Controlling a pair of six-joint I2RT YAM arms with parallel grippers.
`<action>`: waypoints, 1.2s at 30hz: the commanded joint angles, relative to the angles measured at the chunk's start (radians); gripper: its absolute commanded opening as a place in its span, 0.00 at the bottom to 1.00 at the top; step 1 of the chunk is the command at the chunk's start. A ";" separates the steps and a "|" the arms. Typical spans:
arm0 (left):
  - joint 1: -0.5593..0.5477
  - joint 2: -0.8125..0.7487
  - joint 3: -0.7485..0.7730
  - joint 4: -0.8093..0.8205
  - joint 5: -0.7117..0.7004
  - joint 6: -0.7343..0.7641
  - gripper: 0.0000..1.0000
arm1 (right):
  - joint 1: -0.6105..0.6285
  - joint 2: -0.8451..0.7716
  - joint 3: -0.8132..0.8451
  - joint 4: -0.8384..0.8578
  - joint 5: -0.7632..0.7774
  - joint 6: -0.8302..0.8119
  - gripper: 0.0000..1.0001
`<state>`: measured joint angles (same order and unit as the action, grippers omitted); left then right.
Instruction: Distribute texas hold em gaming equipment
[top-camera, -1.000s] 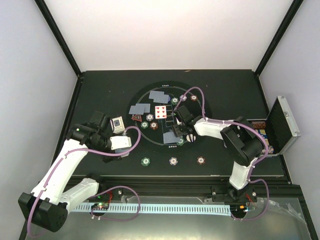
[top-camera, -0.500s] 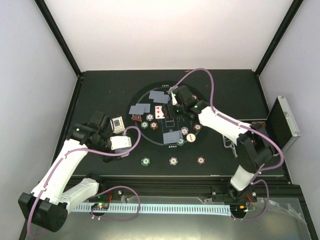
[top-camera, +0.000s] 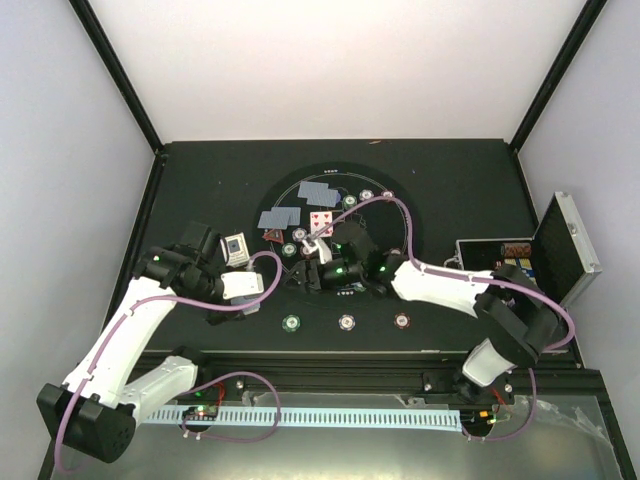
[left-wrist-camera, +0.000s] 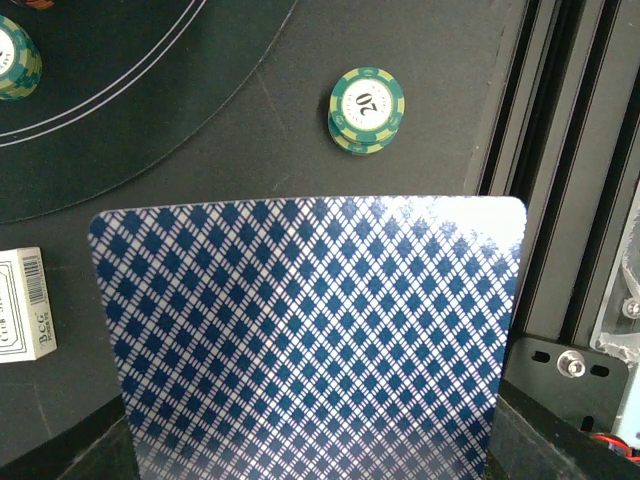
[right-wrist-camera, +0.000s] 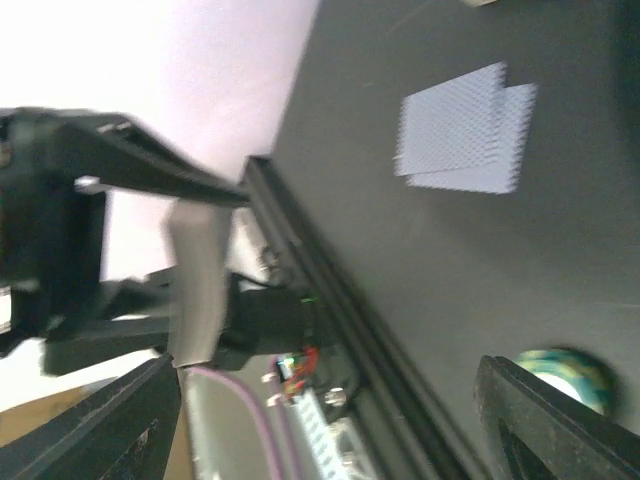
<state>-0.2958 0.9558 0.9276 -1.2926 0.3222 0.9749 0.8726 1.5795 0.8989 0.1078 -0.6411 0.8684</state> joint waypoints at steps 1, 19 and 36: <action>0.003 0.005 0.038 -0.007 0.038 0.017 0.02 | 0.054 -0.005 0.002 0.223 -0.099 0.158 0.83; 0.003 0.011 0.051 -0.022 0.034 0.022 0.01 | 0.161 0.234 0.123 0.459 -0.138 0.326 0.76; 0.003 0.010 0.058 -0.034 0.021 0.021 0.02 | 0.160 0.384 0.143 0.596 -0.124 0.440 0.62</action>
<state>-0.2947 0.9649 0.9352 -1.3018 0.3302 0.9867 1.0367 1.9514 1.0370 0.6758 -0.7773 1.3022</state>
